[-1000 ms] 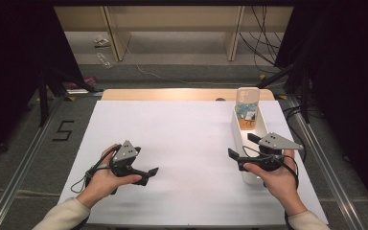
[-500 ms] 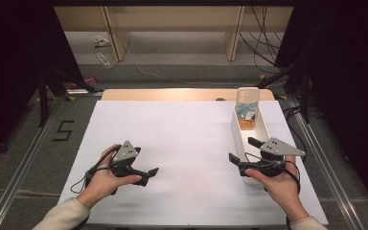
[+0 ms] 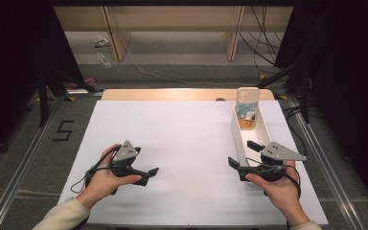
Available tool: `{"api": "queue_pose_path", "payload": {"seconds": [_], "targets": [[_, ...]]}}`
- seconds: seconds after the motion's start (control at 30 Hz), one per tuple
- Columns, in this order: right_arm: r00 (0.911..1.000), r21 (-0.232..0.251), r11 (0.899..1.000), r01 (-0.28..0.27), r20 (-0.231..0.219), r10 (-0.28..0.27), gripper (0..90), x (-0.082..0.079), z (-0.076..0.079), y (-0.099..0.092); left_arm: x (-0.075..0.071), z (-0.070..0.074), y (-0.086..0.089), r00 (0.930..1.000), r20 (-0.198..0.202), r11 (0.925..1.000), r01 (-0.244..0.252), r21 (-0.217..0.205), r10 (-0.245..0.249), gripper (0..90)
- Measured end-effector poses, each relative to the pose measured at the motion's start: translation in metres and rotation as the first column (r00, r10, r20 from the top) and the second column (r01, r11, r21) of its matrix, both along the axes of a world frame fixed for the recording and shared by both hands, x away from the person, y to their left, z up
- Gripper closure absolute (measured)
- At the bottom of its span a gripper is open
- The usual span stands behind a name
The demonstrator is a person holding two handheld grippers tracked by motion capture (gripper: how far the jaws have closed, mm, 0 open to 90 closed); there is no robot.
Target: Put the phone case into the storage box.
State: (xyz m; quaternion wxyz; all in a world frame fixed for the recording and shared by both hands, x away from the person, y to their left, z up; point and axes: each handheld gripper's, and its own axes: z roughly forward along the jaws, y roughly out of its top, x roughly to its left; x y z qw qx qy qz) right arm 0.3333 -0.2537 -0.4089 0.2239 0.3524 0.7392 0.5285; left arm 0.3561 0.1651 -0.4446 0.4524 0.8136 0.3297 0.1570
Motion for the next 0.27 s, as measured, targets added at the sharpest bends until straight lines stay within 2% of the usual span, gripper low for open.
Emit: {"api": "queue_pose_path", "payload": {"seconds": [0.27], "targets": [[0.9999, 0.004, 1.0, 0.008, 0.011, -0.008, 9.0, 0.0001, 0.0023, -0.0008, 0.001, -0.0002, 0.0, 1.0, -0.004, 1.0, 0.0, 0.003, 0.0, 2.4]]}}
